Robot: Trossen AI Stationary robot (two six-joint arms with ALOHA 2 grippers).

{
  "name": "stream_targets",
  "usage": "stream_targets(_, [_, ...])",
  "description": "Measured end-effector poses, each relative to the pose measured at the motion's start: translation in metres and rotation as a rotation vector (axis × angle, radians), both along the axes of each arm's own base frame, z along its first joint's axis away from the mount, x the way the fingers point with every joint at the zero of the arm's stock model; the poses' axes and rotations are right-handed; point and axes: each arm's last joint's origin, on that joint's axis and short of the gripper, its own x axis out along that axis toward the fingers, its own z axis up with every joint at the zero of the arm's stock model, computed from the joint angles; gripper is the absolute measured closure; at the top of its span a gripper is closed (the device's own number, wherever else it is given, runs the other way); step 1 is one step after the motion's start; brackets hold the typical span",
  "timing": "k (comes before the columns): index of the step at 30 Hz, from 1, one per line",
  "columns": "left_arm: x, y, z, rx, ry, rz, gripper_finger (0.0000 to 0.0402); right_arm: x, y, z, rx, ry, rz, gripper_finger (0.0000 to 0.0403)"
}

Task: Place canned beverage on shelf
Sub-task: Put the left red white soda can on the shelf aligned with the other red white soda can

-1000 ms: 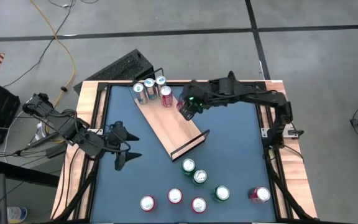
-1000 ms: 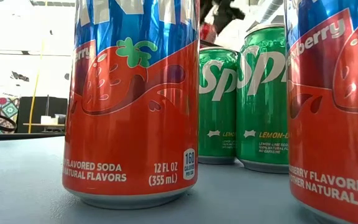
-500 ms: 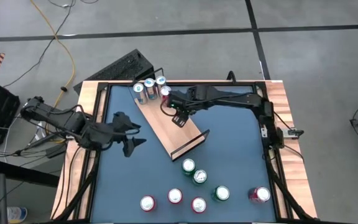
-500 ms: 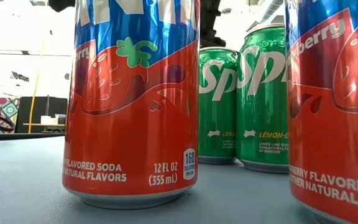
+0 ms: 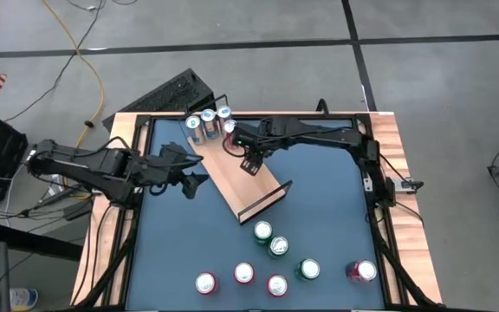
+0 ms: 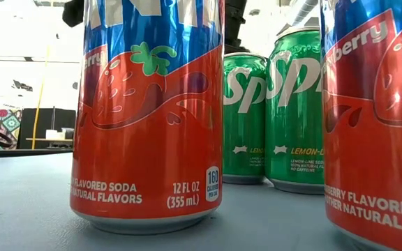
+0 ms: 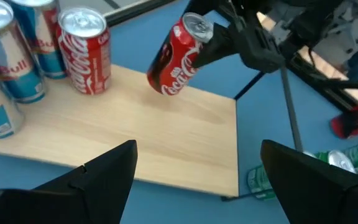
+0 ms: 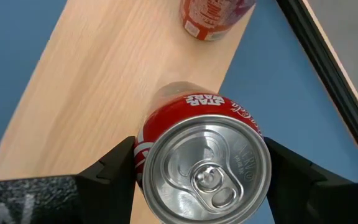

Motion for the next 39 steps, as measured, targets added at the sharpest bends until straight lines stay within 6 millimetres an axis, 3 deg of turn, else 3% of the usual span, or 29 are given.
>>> stream_targets(27, [0.004,0.009,-0.002,0.027,0.021,0.016,0.0074,0.014,-0.002,-0.025,0.091,0.039,0.096,0.0139])
stream_targets(39, [0.004,0.009,-0.001,0.032,0.019,0.015,0.0074,0.016,-0.003,-0.020,0.117,0.006,0.117,0.0011])
